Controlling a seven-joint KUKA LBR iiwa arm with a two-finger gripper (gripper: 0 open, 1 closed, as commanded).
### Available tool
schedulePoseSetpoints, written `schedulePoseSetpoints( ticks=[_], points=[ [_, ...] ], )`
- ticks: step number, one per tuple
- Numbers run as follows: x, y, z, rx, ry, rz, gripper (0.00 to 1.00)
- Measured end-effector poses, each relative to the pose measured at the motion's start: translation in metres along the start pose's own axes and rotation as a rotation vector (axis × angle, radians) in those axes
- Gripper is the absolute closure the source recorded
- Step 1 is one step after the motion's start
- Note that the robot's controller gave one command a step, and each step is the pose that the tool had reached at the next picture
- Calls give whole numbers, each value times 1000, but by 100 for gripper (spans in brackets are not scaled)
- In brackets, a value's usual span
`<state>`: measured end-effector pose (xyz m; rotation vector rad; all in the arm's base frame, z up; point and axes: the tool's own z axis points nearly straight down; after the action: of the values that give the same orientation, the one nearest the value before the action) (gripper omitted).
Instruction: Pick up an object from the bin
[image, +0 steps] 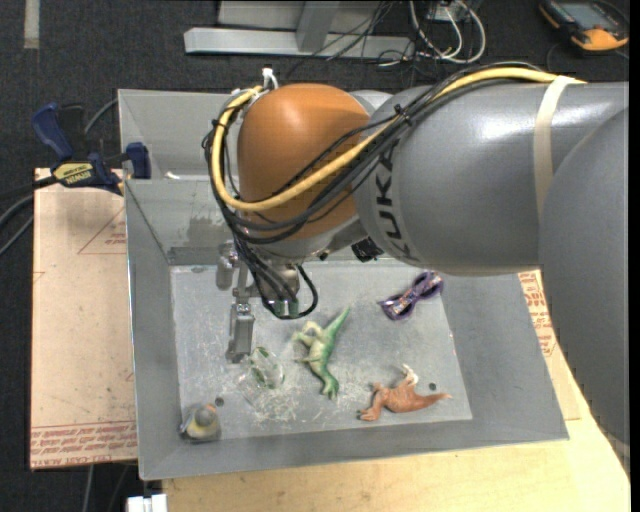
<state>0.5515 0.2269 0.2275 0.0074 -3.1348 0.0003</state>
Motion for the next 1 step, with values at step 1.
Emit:
schedulePoseSetpoints(
  ticks=[1],
  points=[
    [-2,-2,-5,-1,-8,5,0]
  ],
)
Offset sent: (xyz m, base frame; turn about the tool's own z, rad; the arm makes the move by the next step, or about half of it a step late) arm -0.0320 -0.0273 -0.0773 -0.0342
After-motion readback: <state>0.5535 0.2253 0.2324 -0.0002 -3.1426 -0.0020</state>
